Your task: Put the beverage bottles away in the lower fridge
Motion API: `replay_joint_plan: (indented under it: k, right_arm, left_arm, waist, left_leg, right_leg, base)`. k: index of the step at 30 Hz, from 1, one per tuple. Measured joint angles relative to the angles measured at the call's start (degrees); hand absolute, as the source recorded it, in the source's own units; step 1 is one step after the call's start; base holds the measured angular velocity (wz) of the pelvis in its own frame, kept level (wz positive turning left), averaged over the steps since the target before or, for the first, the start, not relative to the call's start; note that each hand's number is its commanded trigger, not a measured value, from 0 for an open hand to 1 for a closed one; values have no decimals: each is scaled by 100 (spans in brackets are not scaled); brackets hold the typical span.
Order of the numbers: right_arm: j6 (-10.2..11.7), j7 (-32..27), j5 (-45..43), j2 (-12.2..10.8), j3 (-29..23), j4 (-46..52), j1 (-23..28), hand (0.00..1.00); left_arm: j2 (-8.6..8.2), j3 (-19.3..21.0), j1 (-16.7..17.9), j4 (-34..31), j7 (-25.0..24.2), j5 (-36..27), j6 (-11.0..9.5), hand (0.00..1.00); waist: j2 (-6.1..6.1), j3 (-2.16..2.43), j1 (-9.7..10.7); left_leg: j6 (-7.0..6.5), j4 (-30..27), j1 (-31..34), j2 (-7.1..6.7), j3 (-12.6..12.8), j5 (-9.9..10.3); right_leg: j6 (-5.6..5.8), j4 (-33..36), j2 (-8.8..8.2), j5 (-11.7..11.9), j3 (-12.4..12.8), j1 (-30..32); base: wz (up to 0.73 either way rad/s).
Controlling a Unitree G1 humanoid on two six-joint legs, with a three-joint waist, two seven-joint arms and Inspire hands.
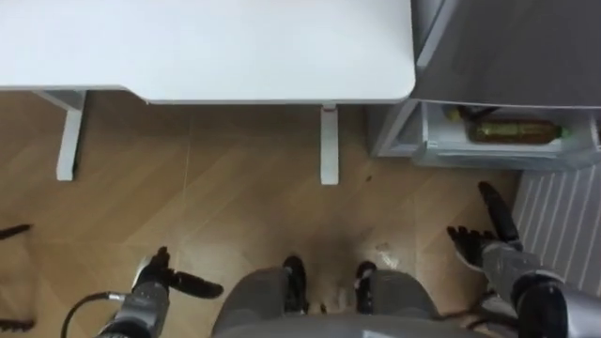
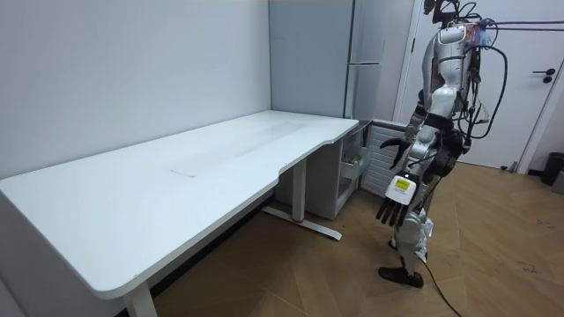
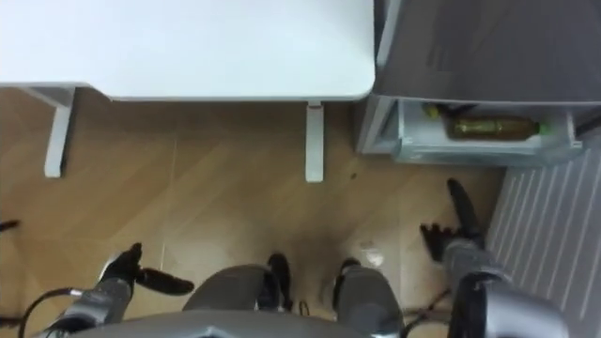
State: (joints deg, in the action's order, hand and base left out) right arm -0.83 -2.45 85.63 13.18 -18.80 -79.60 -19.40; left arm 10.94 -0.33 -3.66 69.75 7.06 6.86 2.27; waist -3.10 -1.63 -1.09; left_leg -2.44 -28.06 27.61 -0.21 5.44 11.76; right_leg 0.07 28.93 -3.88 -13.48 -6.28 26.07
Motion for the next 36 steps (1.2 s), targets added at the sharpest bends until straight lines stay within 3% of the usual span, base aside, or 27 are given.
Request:
replay_joint_plan:
  k: [4, 8, 10, 12, 15, 19, 24, 29, 31, 36]
  right_arm:
    - [3, -99, -46, 258, 14, -85, -400, 0]
    - [94, -259, 17, 630, 302, -29, -699, 0]
    - [117, -325, -45, 737, 387, -12, -883, 0]
    - [132, -439, -38, 893, 422, 65, -1049, 0]
    - [229, -502, 56, 1094, 679, 334, -1222, 0]
    - [319, -632, -92, 1282, 808, 523, -1516, 0]
    - [418, -912, -332, 1594, 1025, 772, -1558, 0]
    - [519, -1196, -458, 1700, 1334, 1176, -1722, 0]
    - [519, -1295, -459, 1710, 1366, 1224, -1750, 0]
    - [519, -1566, -460, 1788, 1422, 1365, -1777, 0]
  left_arm:
    - [161, -102, -151, 104, 41, -286, -16, 0]
    - [200, -464, -172, 71, 289, -282, -28, 0]
    - [206, -564, -224, 59, 341, -287, -25, 0]
    - [220, -625, -353, 22, 375, -293, -45, 0]
    - [277, -942, -372, -151, 442, -400, -140, 0]
    - [285, -944, -361, -274, 605, -644, -158, 0]
    - [499, -942, -218, -701, 757, -850, -222, 0]
    - [647, -986, -157, -830, 820, -1054, -285, 0]
    - [697, -994, -48, -966, 839, -1142, -315, 0]
    - [772, -1006, 608, -1513, 840, -1174, -399, 0]
  waist:
    - [58, -40, -215]
    - [104, -66, -396]
    - [122, -77, -395]
    - [206, -119, -378]
    - [220, -115, -391]
    - [222, -110, -363]
    - [217, -103, -421]
    - [218, -100, -422]
    - [221, -98, -412]
    - [230, -95, -409]
  left_leg:
    - [-24, -394, 839, -28, -22, 19]
    - [-39, -921, 1702, -71, -22, 23]
    - [-47, -1219, 2097, -79, -64, 53]
    - [-56, -1580, 2513, -156, -85, 130]
    - [-57, -2084, 3030, -153, -89, 260]
    - [-72, -2553, 3423, -136, -66, 410]
    - [-124, -3213, 3990, -142, -57, 594]
    - [-123, -3560, 4317, -148, 16, 692]
    - [-130, -3643, 4406, -146, 9, 704]
    - [-138, -3757, 4504, -172, 8, 727]
  right_leg:
    - [-45, 583, -89, -122, -21, 883]
    - [-80, 1243, -205, -258, -16, 1773]
    - [-90, 1552, -228, -338, -22, 2137]
    - [-117, 2090, -379, -537, -43, 2581]
    - [-144, 2583, -419, -678, -22, 3079]
    - [-187, 3027, -488, -796, -9, 3470]
    - [-139, 3674, -518, -1024, 73, 4004]
    - [-171, 4068, -606, -1107, 126, 4364]
    - [-135, 4151, -613, -1148, 126, 4439]
    - [-141, 4324, -723, -1218, 156, 4564]
  base:
    - [7]
    - [12]
    - [23]
    - [27]
    - [7]
    - [-3]
    - [6]
    - [0]
    - [4]
    - [4]
